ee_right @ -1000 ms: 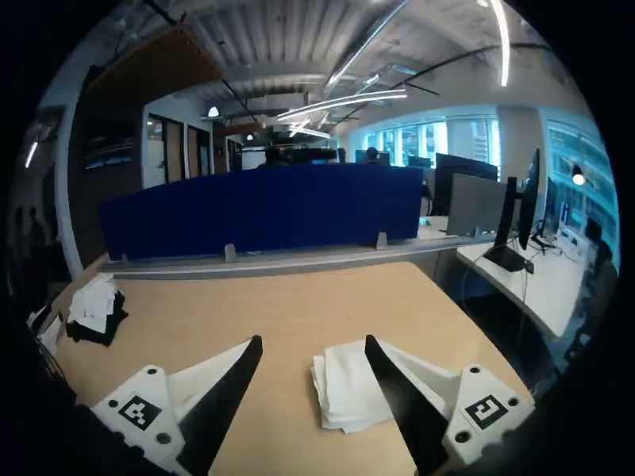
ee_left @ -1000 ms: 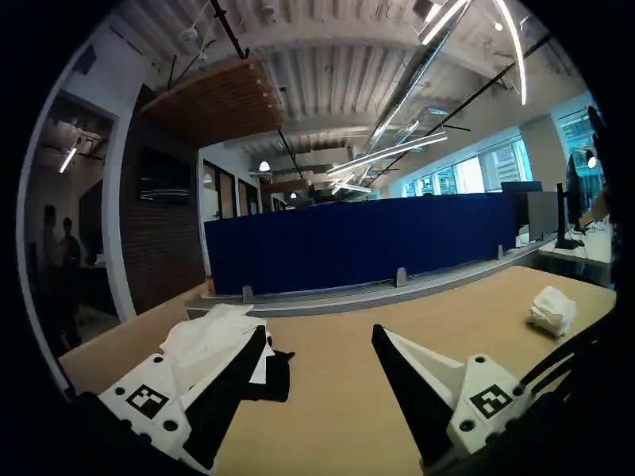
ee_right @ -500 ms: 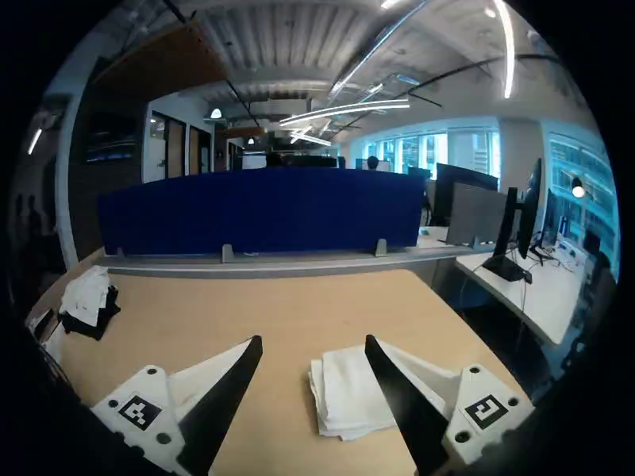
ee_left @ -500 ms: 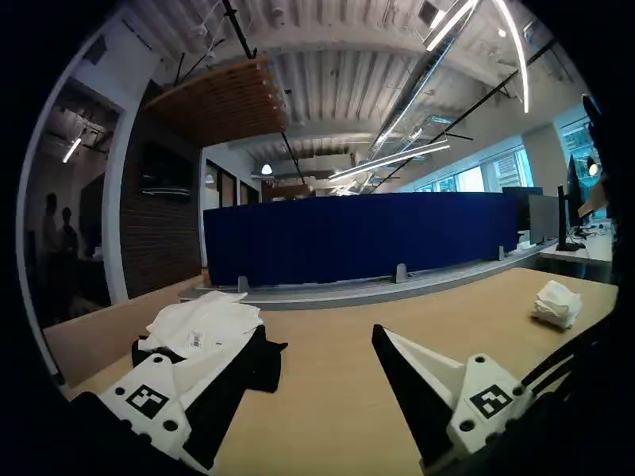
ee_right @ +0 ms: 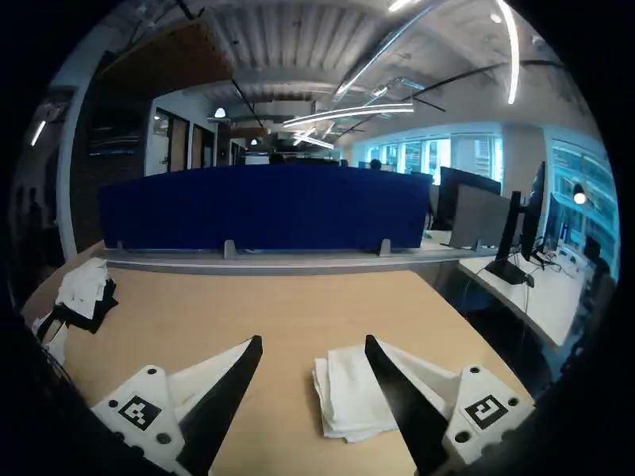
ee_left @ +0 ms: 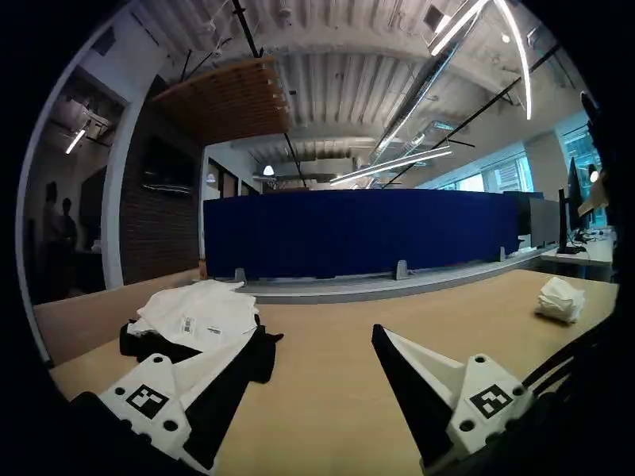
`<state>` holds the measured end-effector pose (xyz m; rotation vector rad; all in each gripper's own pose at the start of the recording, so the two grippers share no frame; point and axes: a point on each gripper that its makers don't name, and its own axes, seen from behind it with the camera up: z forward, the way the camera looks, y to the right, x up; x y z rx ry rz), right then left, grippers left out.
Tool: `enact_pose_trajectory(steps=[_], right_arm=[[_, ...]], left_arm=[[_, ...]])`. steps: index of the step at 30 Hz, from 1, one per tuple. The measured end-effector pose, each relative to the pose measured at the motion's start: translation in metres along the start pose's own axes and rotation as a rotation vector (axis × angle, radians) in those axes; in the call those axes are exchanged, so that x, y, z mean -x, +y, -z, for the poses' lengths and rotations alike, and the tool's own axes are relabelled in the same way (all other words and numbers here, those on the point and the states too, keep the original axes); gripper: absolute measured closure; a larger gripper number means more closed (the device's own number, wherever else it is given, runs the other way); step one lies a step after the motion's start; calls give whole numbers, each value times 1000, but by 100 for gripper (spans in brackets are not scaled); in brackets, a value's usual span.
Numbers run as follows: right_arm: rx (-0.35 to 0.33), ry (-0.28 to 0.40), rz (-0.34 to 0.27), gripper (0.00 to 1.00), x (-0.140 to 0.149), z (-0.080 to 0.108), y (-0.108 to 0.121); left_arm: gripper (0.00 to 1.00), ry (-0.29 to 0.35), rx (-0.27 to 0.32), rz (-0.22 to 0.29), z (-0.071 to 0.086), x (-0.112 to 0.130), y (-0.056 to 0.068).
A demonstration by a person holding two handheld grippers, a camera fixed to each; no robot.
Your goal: Fold towel
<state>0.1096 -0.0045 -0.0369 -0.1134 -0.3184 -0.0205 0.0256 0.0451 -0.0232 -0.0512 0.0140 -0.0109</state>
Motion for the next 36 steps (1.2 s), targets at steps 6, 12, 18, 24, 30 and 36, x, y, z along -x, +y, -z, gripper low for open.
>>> enact_pose_trajectory(steps=[6, 12, 18, 24, 30, 36], right_arm=[[4, 7, 7, 0, -2, -1, 1], [7, 17, 5, 0, -4, -2, 2], [7, 20, 6, 0, -3, -1, 1], [4, 27, 10, 0, -5, -1, 1], [-5, 38, 2, 0, -11, -1, 3], [-22, 68, 6, 0, -30, 7, 9]], left_arm=[[0, 3, -9, 20, -1, 5, -4], [1, 2, -9, 21, -1, 12, -5], [1, -11, -4, 35, -2, 17, -4], [0, -25, -7, 33, -4, 19, -4], [1, -27, -4, 35, -3, 19, -3], [1, -27, -4, 32, -3, 18, -2]])
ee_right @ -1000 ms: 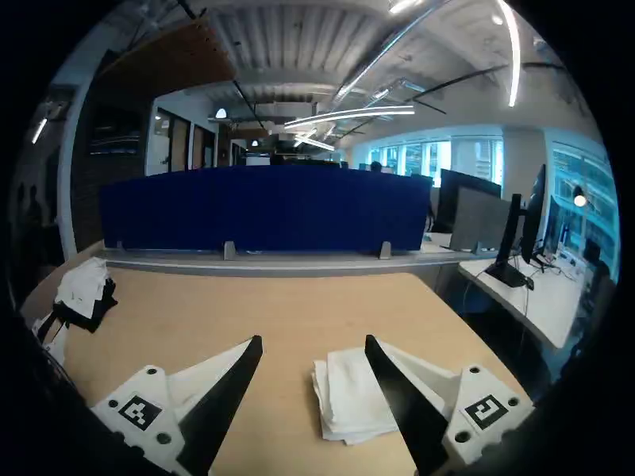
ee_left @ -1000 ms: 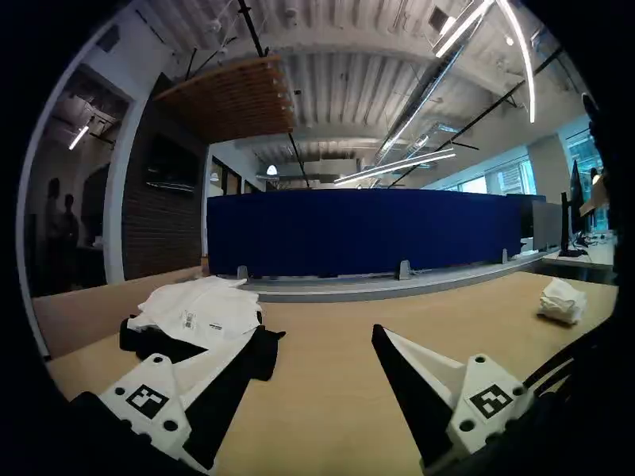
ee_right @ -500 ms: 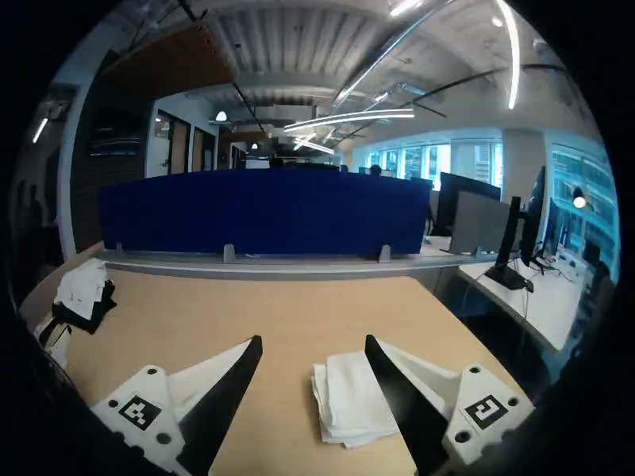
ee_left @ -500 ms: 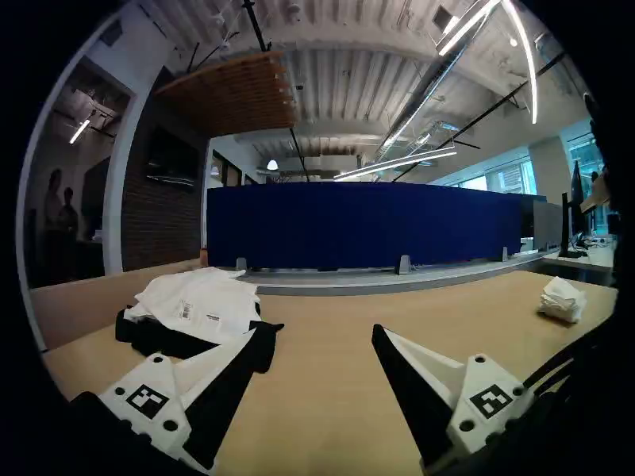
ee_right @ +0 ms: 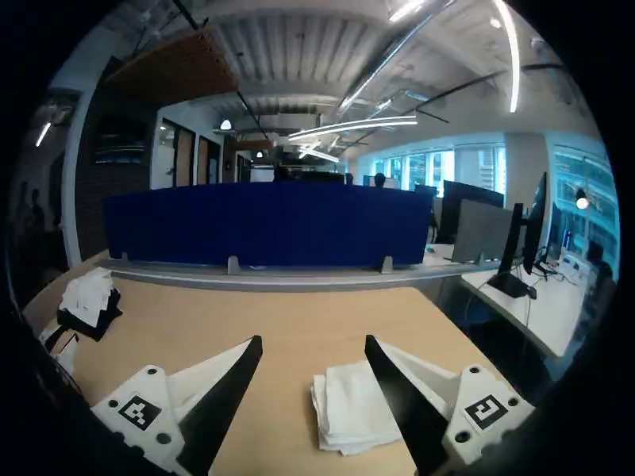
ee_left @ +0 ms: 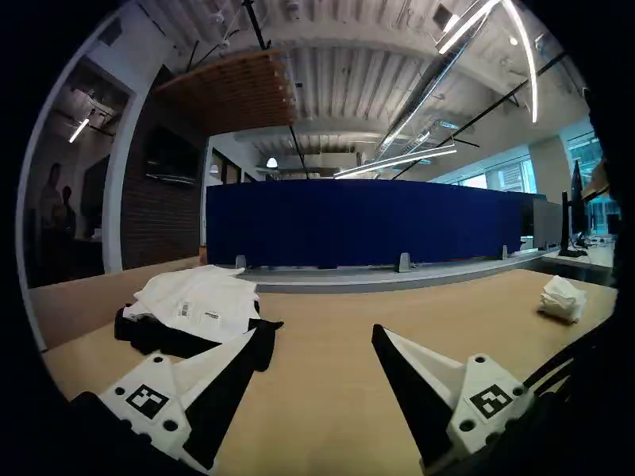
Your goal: Fold towel
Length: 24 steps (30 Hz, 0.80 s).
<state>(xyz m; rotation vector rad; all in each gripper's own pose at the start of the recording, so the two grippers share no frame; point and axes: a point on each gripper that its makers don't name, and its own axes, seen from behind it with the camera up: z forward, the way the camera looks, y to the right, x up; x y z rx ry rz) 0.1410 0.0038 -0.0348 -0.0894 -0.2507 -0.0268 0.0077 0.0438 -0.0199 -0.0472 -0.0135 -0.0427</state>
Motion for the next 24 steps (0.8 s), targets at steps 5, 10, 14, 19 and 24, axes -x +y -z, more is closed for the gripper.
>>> enact_pose_trajectory(steps=[5, 10, 14, 19, 24], right_arm=[[-27, 50, 19, 0, -23, 8, -1], [-65, 106, 47, 0, -39, 9, -10], [-90, 142, 61, 0, -40, 5, -19], [-106, 168, 70, 0, -24, -3, -27], [-95, 193, 68, 0, -5, -13, -22]], left_arm=[[0, 0, 0, 0, 0, -1, 0], [1, -1, 0, 0, 0, -1, 0], [0, -1, 0, 0, 0, -1, 0], [1, -1, 0, 0, 0, -1, -1], [1, -1, 0, 0, 0, -1, -2]])
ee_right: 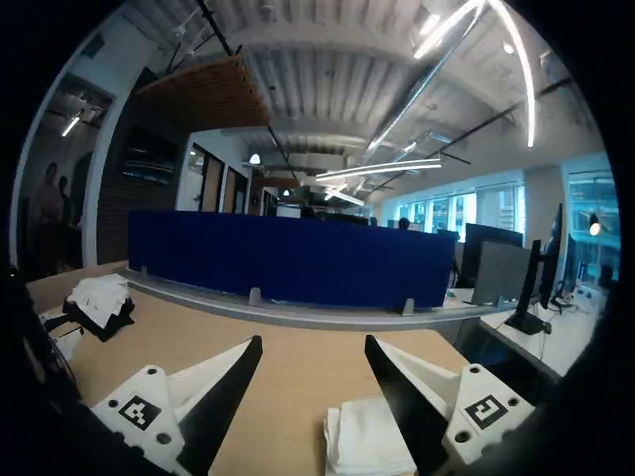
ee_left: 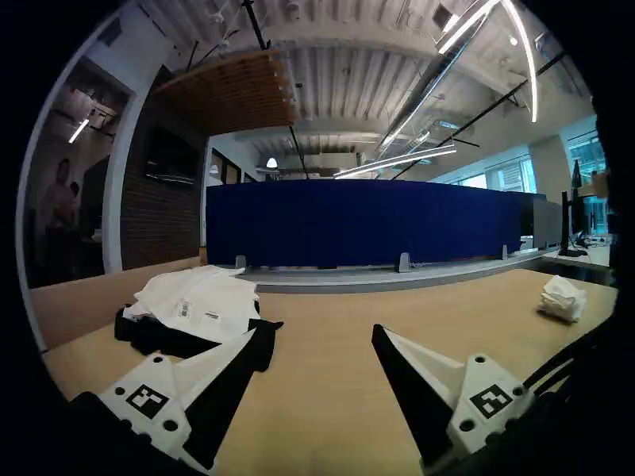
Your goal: Fold towel
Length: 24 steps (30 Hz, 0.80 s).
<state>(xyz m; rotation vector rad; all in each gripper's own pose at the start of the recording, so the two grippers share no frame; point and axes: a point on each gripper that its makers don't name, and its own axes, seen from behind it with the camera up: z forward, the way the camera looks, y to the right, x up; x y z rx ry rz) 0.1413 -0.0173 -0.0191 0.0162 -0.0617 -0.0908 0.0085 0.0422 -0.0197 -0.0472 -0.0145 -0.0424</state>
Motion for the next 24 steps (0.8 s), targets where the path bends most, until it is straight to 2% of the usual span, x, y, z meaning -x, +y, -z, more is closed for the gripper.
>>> enact_pose_trajectory(steps=[6, 12, 24], right_arm=[[42, 13, -18, 0, 35, -7, 17], [43, 30, -44, 0, 70, -15, 24], [40, 31, -150, 0, 121, -26, 30]], left_arm=[[1, 0, 0, 0, -1, 0, -1], [1, 0, 0, 0, -1, -1, -1], [1, 0, 0, 0, -1, -1, -2]])
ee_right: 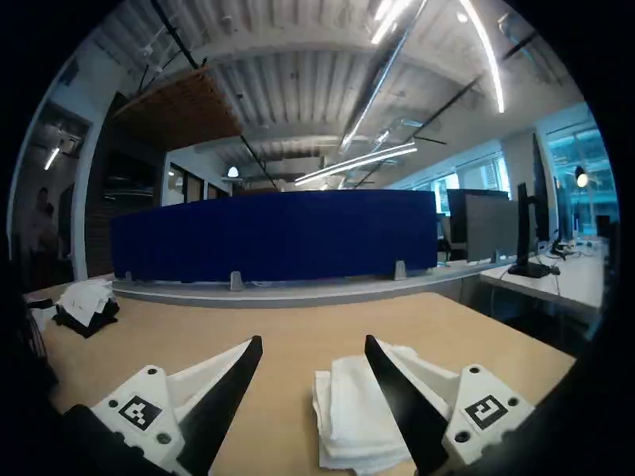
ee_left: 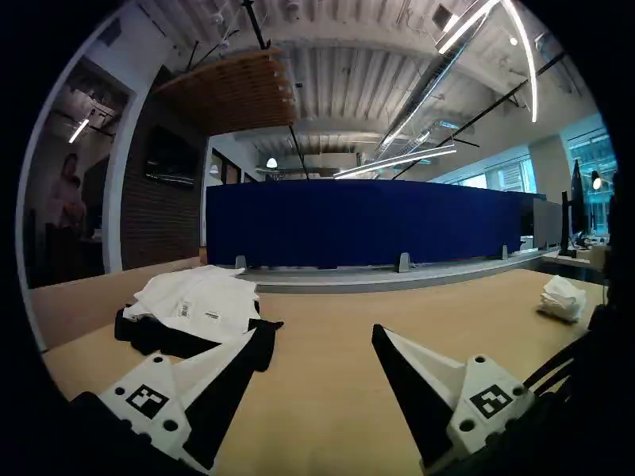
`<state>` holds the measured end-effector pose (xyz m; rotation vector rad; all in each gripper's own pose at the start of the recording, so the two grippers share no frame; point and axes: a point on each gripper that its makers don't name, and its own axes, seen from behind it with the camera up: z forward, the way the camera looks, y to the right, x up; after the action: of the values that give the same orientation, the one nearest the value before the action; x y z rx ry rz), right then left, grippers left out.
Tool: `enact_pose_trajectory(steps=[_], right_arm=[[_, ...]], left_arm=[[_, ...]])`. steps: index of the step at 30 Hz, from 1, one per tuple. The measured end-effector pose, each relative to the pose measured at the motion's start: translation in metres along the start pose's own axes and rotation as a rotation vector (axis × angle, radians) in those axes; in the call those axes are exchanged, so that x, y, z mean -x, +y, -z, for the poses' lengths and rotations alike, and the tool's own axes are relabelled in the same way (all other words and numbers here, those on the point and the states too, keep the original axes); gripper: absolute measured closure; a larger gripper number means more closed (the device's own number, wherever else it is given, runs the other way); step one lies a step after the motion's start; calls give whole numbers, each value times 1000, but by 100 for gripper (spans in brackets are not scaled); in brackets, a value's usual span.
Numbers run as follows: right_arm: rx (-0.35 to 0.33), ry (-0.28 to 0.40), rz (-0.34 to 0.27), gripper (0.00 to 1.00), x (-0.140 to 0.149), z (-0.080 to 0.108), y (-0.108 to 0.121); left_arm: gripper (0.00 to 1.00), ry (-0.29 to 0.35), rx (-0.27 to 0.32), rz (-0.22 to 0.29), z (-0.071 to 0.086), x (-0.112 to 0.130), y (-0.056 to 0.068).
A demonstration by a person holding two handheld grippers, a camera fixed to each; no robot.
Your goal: Fold towel
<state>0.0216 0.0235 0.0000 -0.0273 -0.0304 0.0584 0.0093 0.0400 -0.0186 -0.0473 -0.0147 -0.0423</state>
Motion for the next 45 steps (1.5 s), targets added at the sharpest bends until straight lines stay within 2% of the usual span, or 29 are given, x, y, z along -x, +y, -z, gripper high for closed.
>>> enact_pose_trajectory(steps=[12, 21, 30, 45], right_arm=[[-14, 13, -59, 0, 18, -2, 0], [-22, 34, -21, 0, 16, 1, -7], [-23, 32, 57, 0, 21, 2, -19], [-25, 30, 59, 0, 22, 1, -20]], left_arm=[[1, 0, 0, 0, 0, 1, 0], [1, 0, 0, 0, 0, 1, 0], [1, 0, 0, 0, 0, 1, 1], [1, 0, 0, 0, 1, 0, 1]])
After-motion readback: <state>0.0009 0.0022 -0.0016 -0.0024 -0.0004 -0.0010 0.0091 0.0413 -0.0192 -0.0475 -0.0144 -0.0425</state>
